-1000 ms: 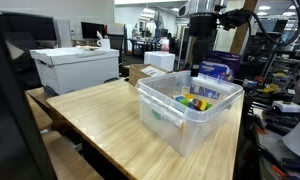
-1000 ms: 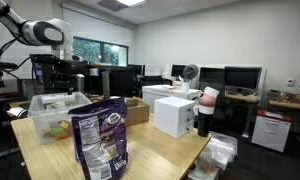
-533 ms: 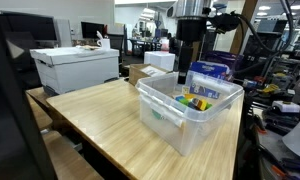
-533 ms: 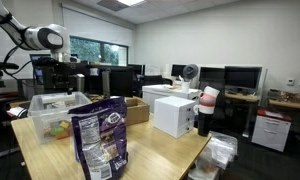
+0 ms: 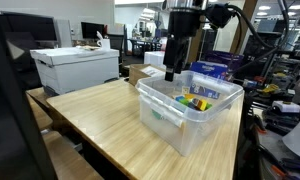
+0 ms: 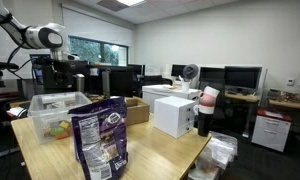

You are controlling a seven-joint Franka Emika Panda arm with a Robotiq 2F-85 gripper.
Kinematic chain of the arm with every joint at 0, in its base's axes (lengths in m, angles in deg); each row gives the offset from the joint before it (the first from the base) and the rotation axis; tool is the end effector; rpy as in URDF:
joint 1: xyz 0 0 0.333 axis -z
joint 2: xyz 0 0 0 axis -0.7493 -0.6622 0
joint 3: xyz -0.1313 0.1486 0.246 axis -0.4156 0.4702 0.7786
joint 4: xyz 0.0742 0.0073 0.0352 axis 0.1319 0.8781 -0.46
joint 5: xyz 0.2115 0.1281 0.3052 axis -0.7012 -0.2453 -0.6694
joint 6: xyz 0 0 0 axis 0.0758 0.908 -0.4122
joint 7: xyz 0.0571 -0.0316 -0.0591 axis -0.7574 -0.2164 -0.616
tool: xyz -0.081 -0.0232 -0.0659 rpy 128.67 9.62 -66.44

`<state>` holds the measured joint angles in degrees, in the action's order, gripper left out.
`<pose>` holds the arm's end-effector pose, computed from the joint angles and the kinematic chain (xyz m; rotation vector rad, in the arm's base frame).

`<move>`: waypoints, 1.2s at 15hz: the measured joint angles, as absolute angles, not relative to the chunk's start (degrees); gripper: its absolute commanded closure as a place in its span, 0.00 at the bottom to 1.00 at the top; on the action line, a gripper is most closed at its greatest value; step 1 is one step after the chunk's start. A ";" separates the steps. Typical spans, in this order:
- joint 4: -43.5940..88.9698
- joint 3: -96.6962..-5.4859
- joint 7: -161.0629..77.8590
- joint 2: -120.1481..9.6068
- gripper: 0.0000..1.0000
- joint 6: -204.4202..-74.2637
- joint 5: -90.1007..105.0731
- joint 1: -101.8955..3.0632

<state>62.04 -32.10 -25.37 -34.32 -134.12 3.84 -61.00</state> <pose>0.4472 0.2339 0.3823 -3.1326 -0.1695 -0.0550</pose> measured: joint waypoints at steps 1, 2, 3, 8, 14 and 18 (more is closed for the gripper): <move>62.03 -32.15 -25.37 -34.32 0.00 -134.11 3.84 -60.99; 62.04 -32.27 -25.38 -34.33 0.00 -134.11 3.84 -60.98; 62.03 -32.26 -25.38 -34.33 0.00 -134.11 3.84 -60.98; 62.03 -32.28 -25.38 -34.33 0.00 -134.11 3.84 -60.98; 62.03 -31.70 -26.63 -34.95 0.00 -138.57 -0.43 -62.57; 62.07 -30.32 -26.60 -36.94 0.00 -140.70 -1.02 -64.71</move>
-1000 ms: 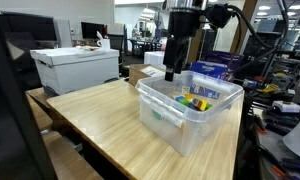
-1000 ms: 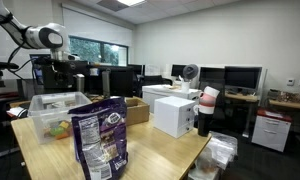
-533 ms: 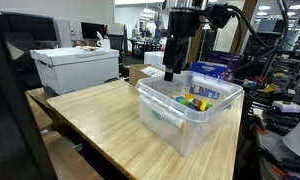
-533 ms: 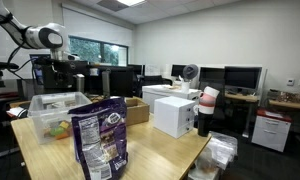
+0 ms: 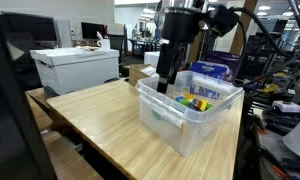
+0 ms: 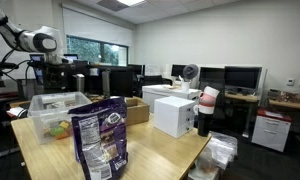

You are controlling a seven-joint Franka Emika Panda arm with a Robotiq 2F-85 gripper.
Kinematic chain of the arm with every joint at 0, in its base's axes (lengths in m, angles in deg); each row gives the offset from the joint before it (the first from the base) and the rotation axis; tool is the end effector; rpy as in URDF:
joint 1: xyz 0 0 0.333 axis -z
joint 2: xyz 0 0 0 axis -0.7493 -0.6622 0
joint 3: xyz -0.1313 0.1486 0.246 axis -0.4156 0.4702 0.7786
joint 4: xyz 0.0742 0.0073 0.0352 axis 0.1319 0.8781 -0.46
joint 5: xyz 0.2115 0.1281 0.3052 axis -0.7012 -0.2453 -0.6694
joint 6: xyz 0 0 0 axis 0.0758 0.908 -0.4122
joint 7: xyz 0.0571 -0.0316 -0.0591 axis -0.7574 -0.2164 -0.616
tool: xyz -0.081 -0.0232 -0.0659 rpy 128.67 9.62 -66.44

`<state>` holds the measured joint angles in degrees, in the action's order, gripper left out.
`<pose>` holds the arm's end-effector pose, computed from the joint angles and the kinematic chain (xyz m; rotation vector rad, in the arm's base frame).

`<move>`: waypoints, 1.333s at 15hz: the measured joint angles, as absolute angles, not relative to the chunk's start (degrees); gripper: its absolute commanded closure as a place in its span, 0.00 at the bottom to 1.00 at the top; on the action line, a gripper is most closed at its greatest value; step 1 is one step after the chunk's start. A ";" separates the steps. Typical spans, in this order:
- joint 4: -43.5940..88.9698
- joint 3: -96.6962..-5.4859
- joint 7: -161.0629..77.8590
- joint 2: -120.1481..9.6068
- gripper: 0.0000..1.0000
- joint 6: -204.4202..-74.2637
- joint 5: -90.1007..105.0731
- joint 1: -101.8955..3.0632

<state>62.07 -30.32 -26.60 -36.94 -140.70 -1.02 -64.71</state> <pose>0.4338 0.2832 0.3703 -3.0283 -0.2542 -0.0998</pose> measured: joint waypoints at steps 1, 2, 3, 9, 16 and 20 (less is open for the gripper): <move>62.10 -29.86 -26.57 -38.01 0.00 -140.70 -0.83 -65.23; 62.10 -29.61 -26.49 -38.72 0.00 -140.70 -0.64 -65.54; 62.09 -29.39 -26.49 -39.68 0.00 -140.70 -0.51 -65.99; 61.50 -28.94 -26.49 -43.67 0.29 -140.70 -0.34 -67.59; 60.74 -29.13 -26.49 -45.20 0.83 -140.70 0.11 -67.83; 60.02 -28.69 -30.57 -45.30 0.91 -141.30 -3.77 -67.78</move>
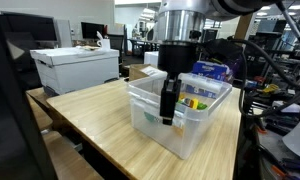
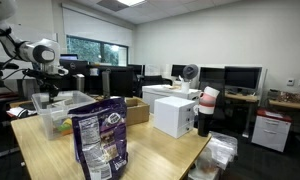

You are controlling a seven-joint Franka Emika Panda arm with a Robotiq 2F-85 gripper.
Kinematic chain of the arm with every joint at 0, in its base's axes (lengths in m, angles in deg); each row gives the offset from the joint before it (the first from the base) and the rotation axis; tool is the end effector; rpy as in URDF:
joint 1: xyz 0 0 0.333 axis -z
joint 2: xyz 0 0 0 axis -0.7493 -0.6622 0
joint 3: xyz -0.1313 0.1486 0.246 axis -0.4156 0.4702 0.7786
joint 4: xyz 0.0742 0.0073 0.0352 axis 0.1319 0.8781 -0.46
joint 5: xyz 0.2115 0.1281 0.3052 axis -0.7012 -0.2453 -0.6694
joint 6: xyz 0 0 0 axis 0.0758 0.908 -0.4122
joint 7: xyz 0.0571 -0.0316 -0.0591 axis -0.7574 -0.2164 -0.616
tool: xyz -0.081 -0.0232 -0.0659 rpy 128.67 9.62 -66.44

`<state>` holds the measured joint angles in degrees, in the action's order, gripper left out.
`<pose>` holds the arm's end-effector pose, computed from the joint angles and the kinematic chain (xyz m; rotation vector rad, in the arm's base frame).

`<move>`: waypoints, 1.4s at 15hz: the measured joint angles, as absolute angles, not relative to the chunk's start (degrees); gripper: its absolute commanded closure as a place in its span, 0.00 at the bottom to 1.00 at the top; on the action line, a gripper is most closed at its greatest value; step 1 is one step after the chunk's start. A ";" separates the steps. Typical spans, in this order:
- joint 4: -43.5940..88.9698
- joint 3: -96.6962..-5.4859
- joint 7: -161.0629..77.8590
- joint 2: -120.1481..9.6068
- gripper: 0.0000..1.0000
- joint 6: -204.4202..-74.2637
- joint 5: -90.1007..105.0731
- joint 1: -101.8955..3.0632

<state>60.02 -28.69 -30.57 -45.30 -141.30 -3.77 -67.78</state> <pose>0.4198 0.3256 0.3140 -2.9860 -0.4173 0.0797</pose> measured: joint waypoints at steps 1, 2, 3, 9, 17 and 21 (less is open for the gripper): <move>59.89 -28.65 -31.94 -45.24 0.89 -141.87 -5.15 -67.72; 59.68 -28.58 -33.35 -45.16 0.90 -142.51 -6.64 -67.64; 59.31 -28.52 -35.49 -44.96 0.91 -143.29 -8.90 -67.51; 56.68 -28.50 -46.13 -44.11 0.93 -145.76 -19.37 -67.24; 55.58 -28.85 -54.98 -42.94 0.92 -146.49 -30.15 -65.35; 55.50 -29.45 -60.12 -41.75 0.93 -147.50 -38.44 -64.48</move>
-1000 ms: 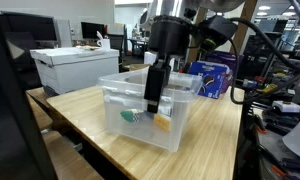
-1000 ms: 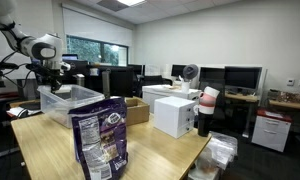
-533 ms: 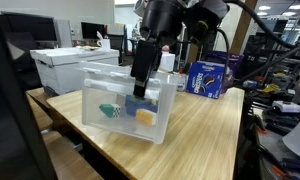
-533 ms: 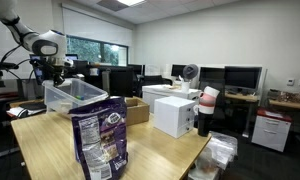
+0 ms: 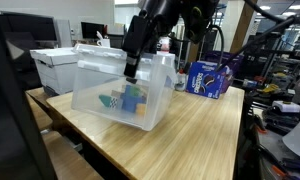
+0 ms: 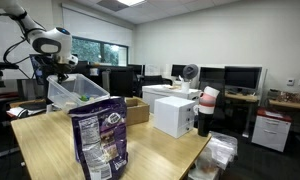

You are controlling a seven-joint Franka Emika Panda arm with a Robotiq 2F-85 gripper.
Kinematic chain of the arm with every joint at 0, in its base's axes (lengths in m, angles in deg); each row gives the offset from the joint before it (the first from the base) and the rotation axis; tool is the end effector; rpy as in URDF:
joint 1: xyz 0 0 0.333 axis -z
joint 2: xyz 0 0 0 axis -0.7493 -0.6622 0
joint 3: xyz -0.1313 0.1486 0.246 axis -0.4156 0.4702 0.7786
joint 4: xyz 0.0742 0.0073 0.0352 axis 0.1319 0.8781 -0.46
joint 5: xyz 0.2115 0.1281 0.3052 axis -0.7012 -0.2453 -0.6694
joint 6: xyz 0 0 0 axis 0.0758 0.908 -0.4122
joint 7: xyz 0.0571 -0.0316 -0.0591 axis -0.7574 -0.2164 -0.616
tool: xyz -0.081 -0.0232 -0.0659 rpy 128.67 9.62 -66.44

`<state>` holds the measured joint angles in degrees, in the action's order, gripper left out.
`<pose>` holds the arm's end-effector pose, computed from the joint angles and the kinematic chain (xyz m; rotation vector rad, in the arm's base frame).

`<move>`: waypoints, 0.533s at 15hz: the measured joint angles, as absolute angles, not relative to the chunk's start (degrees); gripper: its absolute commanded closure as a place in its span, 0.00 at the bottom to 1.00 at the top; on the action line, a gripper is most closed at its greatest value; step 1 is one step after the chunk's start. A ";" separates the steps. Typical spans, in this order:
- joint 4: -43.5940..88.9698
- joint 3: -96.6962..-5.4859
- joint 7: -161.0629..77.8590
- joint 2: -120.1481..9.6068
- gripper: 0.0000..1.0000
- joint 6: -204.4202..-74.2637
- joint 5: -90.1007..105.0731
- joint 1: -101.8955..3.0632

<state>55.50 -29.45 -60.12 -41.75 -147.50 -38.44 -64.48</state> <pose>0.4707 0.3074 0.3906 -2.5419 -0.3522 -0.1880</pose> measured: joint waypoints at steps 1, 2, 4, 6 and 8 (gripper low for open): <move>55.44 -29.63 -61.24 -41.50 0.92 -147.69 -40.06 -64.41; 55.41 -29.81 -62.16 -41.30 0.93 -147.88 -41.47 -64.41; 55.38 -29.95 -64.18 -40.99 0.93 -148.60 -44.71 -64.41; 55.34 -30.05 -67.63 -40.64 0.93 -149.26 -49.73 -64.42; 55.22 -30.17 -70.01 -40.42 0.93 -149.35 -52.94 -64.42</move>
